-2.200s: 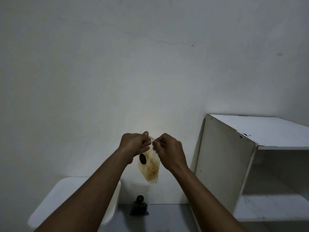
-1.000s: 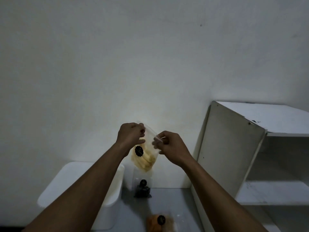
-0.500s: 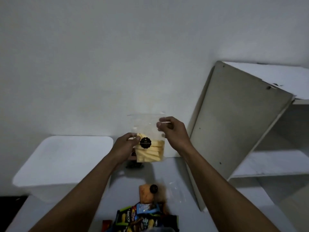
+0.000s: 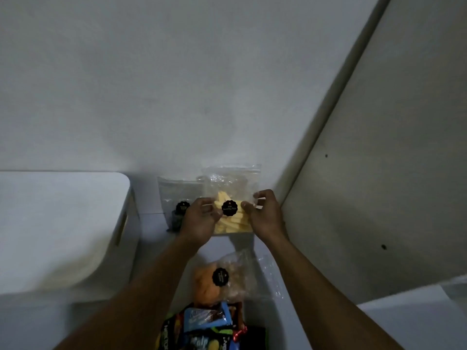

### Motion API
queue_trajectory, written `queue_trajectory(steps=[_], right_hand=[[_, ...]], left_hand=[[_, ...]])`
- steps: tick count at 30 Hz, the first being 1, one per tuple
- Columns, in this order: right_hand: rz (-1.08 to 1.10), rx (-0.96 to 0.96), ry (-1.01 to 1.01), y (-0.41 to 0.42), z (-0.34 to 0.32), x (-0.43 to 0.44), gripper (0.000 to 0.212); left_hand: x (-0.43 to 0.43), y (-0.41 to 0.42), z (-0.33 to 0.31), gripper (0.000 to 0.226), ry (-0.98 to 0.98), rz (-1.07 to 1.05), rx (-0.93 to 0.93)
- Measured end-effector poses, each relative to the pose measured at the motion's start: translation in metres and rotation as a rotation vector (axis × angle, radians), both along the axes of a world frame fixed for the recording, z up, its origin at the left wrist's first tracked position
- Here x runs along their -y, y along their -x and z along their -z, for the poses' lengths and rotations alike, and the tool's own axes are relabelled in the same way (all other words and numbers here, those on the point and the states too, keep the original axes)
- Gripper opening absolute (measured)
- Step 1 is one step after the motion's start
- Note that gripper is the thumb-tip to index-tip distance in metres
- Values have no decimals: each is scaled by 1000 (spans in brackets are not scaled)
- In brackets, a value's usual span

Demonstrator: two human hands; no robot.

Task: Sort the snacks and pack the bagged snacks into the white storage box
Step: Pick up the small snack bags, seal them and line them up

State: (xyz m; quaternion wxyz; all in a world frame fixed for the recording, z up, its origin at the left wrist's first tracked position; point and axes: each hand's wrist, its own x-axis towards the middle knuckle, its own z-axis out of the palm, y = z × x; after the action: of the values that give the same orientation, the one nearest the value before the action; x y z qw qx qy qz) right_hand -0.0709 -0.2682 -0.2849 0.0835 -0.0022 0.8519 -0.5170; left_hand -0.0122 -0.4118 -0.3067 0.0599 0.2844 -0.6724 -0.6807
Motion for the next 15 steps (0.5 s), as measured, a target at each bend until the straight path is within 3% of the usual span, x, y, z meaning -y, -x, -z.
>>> queue_trajectory(steps=[6,15], right_hand=[[28,19,-85,28,50,-6,34],[6,88,-101,45,63,-5,43]], left_hand=[[-21,22,52,42,52,23,39],[-21,36,59,53,151,-9,97]])
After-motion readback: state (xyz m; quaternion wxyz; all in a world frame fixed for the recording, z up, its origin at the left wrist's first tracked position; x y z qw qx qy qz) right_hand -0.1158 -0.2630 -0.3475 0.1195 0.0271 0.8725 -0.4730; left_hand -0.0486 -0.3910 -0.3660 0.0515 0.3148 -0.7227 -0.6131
